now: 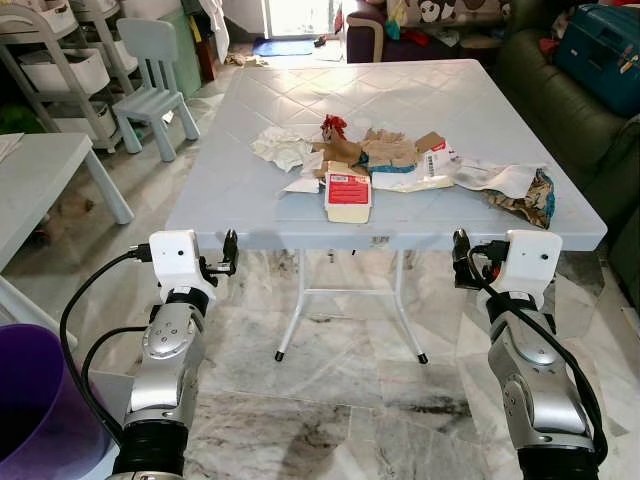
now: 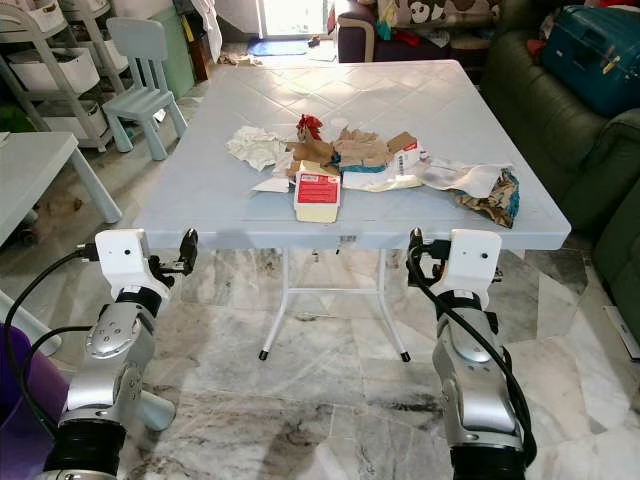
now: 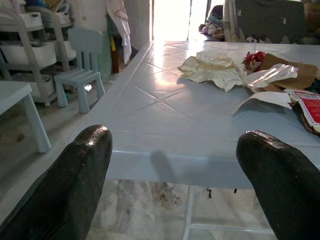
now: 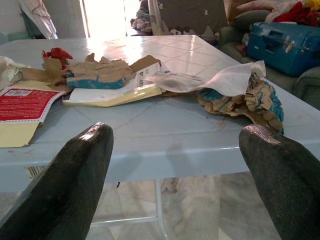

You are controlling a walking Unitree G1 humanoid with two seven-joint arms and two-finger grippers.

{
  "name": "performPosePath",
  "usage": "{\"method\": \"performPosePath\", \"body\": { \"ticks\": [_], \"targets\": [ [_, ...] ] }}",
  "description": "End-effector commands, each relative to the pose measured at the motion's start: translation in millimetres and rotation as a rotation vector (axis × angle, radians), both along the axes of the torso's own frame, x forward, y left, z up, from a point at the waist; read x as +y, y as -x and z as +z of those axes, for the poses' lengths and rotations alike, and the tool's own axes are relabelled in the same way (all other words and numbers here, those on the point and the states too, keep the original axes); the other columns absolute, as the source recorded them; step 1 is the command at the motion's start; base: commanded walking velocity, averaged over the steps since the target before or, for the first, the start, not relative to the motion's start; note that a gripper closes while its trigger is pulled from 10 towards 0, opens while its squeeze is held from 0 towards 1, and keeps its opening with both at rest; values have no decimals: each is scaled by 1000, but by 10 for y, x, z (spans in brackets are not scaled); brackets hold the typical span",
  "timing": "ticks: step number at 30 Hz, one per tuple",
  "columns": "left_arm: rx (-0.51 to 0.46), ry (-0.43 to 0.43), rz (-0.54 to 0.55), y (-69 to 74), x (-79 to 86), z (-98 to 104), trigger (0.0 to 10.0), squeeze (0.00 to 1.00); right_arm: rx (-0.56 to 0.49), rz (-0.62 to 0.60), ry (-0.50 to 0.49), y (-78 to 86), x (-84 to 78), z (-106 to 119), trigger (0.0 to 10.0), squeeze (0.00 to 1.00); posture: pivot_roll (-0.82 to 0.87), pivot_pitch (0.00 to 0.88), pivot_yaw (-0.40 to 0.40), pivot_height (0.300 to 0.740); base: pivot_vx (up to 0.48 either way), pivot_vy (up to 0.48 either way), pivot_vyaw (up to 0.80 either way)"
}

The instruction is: Picking trash to rubbish bin

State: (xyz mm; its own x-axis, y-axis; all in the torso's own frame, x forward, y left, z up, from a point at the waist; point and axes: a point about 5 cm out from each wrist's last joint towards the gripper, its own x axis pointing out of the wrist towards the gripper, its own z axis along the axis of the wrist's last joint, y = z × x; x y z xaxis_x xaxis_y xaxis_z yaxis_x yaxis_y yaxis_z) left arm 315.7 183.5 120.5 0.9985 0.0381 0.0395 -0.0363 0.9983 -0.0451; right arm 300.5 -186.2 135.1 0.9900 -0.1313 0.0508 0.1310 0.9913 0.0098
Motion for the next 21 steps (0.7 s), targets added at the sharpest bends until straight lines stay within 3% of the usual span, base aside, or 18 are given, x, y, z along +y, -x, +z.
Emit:
{"method": "performPosePath", "body": {
  "ticks": [1, 4, 10, 21],
  "targets": [
    [-18, -2, -6, -18, 18, 48, 10000, 0, -25, -14, 15, -2, -26, 43, 10000, 0, -14, 41, 9, 740, 0, 0, 0],
    [-86, -70, -42, -19, -31, 163, 10000, 0, -65, -34, 85, 11, -41, 114, 10000, 0, -14, 42, 10, 740, 0, 0, 0],
    [-189, -155, -32, -35, -73, 366, 10000, 0, -91, -85, 114, 13, -116, 177, 10000, 0, -17, 44, 12, 740, 0, 0, 0],
    [-187, -139, -27, -49, -123, 371, 10000, 0, -87, -89, 125, 36, -104, 152, 10000, 0, -20, 48, 16, 740, 0, 0, 0]
  ]
}}
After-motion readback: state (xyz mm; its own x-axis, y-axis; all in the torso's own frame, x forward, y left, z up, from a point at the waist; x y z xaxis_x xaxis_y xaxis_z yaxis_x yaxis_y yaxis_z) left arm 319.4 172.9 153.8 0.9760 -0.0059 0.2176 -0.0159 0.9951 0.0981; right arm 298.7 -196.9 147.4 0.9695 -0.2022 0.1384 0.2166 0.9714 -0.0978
